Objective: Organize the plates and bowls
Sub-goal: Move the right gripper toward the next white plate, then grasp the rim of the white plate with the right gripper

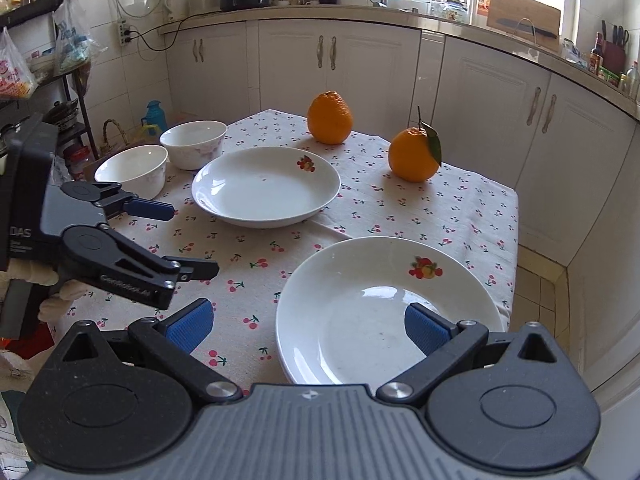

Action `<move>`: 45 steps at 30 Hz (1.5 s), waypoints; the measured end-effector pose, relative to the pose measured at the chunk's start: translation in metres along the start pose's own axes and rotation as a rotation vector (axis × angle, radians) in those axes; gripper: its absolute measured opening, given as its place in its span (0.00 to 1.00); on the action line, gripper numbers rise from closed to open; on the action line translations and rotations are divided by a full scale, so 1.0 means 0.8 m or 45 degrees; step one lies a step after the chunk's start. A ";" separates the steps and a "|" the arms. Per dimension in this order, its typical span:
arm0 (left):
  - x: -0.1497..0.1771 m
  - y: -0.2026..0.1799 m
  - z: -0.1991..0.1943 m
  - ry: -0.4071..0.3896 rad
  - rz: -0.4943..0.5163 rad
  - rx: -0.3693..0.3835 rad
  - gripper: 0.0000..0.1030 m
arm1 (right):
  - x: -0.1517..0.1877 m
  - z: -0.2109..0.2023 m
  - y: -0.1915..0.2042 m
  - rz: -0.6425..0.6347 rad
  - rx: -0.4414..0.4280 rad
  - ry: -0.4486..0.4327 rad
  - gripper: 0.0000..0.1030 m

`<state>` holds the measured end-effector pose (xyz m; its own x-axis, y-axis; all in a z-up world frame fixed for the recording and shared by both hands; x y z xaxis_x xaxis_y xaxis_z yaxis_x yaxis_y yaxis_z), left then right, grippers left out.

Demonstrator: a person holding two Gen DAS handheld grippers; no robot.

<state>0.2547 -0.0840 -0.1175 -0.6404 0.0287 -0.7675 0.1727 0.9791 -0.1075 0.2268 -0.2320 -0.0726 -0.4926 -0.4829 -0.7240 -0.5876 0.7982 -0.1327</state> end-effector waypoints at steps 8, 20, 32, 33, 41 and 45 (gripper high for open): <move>0.001 0.016 0.040 0.058 -0.051 -0.060 0.97 | -0.009 0.020 -0.003 -0.015 -0.034 0.011 1.00; 0.000 0.017 0.043 0.038 -0.067 -0.059 1.00 | -0.047 0.055 -0.002 -0.044 -0.215 -0.042 1.00; -0.008 0.021 0.049 0.052 -0.076 -0.092 1.00 | -0.091 0.119 -0.016 -0.188 -0.158 0.051 1.00; -0.009 0.022 0.049 0.042 -0.072 -0.104 0.99 | -0.095 0.126 -0.019 -0.202 -0.158 0.064 1.00; -0.019 0.027 0.056 0.022 -0.087 -0.094 0.99 | -0.114 0.185 -0.032 -0.275 -0.233 0.163 1.00; -0.023 0.028 0.057 0.002 -0.097 -0.096 0.99 | -0.127 0.212 -0.038 -0.283 -0.305 0.185 1.00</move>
Point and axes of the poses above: each gripper's, at about its wrist camera, not at the fingertips, and z roughly the way its jaws point, y to its left, x to its underside, the point moved 9 cm from there along z, roughly the way its jaws point, and after that the axes turned 10 degrees about -z, right-handed, at the moved point
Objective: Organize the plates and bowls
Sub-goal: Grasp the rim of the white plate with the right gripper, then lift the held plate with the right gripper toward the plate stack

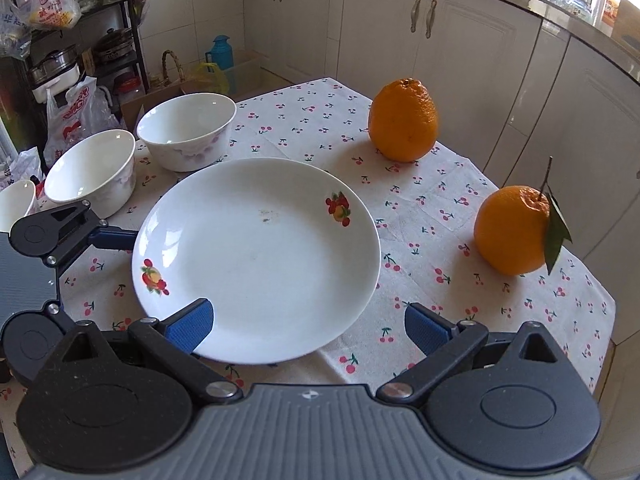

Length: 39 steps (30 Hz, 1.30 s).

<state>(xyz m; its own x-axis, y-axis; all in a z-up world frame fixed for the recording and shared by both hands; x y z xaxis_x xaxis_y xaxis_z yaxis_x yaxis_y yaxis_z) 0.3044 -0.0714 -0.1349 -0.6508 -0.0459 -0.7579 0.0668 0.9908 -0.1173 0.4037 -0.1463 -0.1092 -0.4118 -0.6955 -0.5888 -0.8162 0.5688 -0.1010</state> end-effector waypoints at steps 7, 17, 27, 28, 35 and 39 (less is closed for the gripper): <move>-0.001 0.000 0.005 0.003 -0.011 0.008 0.99 | -0.030 0.036 -0.027 -0.012 -0.116 0.004 1.00; -0.002 0.001 0.004 -0.013 -0.013 0.019 0.99 | -0.062 0.091 -0.046 0.027 -0.259 -0.010 0.92; -0.002 0.001 0.005 -0.012 -0.003 0.023 0.98 | -0.065 0.110 -0.043 0.058 -0.374 -0.011 0.74; -0.003 0.001 0.005 -0.013 0.001 0.023 0.98 | -0.065 0.110 -0.044 0.062 -0.378 -0.011 0.74; -0.003 0.000 0.005 -0.017 0.018 0.030 0.98 | -0.062 0.104 -0.043 0.066 -0.388 -0.010 0.74; -0.002 0.000 0.004 -0.009 0.039 0.023 0.98 | -0.059 0.099 -0.043 0.091 -0.398 -0.013 0.74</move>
Point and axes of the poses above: each gripper's, at about its wrist camera, not at the fingertips, and z roughly the way its jaws point, y to its left, x to its underside, the point moved 9 cm from there along z, roughly the way its jaws point, and after that the axes turned 10 degrees about -z, right-handed, at the moved point
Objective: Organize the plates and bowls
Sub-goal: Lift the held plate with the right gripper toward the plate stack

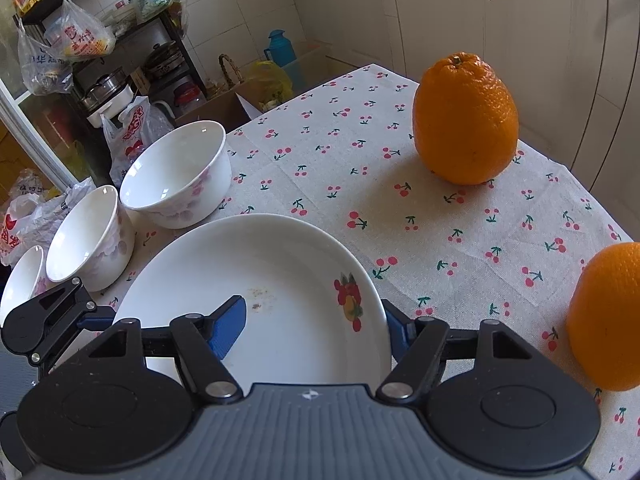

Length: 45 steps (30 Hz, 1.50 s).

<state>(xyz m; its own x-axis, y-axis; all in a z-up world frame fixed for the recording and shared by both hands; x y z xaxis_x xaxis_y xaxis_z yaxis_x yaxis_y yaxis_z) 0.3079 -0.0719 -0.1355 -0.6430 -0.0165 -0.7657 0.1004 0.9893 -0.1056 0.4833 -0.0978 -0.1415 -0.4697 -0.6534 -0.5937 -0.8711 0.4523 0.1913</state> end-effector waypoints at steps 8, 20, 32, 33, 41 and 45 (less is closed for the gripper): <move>0.002 -0.002 -0.008 0.031 0.057 0.023 0.98 | 0.009 -0.019 0.010 0.046 -0.014 -0.030 0.74; 0.007 -0.020 -0.048 0.046 0.141 0.109 0.98 | 0.037 -0.055 0.036 0.108 0.025 -0.058 0.74; 0.008 -0.045 -0.087 0.030 0.238 0.192 0.98 | 0.063 -0.111 0.070 0.142 0.118 -0.110 0.74; 0.008 -0.047 -0.089 0.030 0.245 0.202 0.98 | 0.067 -0.117 0.073 0.147 0.127 -0.118 0.74; 0.012 -0.078 -0.107 0.032 0.302 0.282 0.98 | 0.099 -0.157 0.084 0.198 0.200 -0.155 0.74; 0.016 -0.096 -0.114 0.032 0.332 0.326 0.98 | 0.119 -0.178 0.087 0.221 0.243 -0.162 0.74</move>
Point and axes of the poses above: each gripper's, at about its wrist camera, not at the fingertips, and z roughly the way its jaws point, y to its left, x to its underside, the point moved 9 cm from there along z, roughly the way its jaws point, and after that the axes turned 10 degrees about -z, right-handed, at the moved point
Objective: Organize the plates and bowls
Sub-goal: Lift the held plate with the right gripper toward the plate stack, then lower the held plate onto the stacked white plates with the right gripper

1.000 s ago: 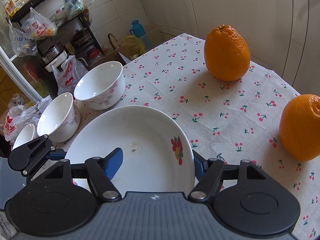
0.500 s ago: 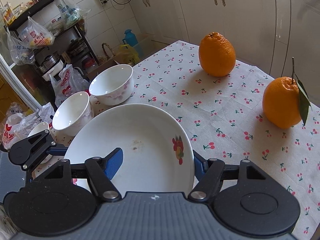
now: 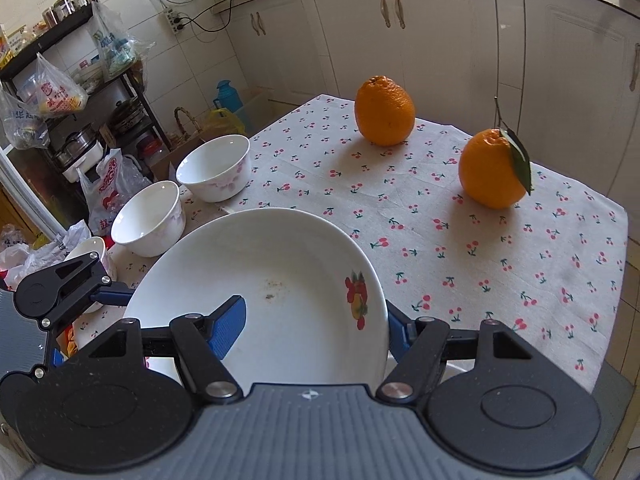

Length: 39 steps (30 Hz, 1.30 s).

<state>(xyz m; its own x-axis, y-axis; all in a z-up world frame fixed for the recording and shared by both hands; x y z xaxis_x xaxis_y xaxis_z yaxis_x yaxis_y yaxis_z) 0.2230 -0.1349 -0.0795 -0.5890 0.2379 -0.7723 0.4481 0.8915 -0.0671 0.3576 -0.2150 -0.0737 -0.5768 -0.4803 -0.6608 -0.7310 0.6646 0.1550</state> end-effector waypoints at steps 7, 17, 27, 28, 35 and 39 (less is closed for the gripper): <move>-0.001 -0.033 0.004 0.007 0.070 0.077 0.98 | 0.034 -0.036 -0.010 0.060 0.069 -0.017 0.74; 0.003 -0.071 0.017 0.036 0.137 0.177 0.98 | 0.079 -0.068 -0.028 0.152 0.148 -0.017 0.74; 0.009 -0.093 0.035 0.087 0.191 0.239 0.98 | 0.115 -0.081 -0.040 0.225 0.202 -0.008 0.74; 0.009 -0.095 0.037 0.092 0.195 0.245 0.98 | 0.118 -0.082 -0.041 0.229 0.208 -0.005 0.74; 0.011 -0.106 0.044 0.123 0.215 0.283 0.98 | 0.133 -0.087 -0.047 0.263 0.236 0.009 0.74; 0.012 -0.108 0.049 0.135 0.216 0.287 0.98 | 0.139 -0.089 -0.051 0.277 0.246 0.015 0.75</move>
<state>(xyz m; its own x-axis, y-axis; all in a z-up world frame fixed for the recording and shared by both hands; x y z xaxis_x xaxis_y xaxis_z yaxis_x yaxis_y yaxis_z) 0.2049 -0.2243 -0.1057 -0.5542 0.4258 -0.7152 0.6772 0.7302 -0.0901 0.2973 -0.3362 -0.1012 -0.7173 -0.3204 -0.6187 -0.5073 0.8489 0.1485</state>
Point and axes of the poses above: each gripper's, at about its wrist camera, not at the fingertips, and z roughly the way its jaws point, y to its left, x to its underside, the point moved 9 cm from there along z, roughly the way its jaws point, and after that the axes turned 10 degrees about -z, right-handed, at the moved point
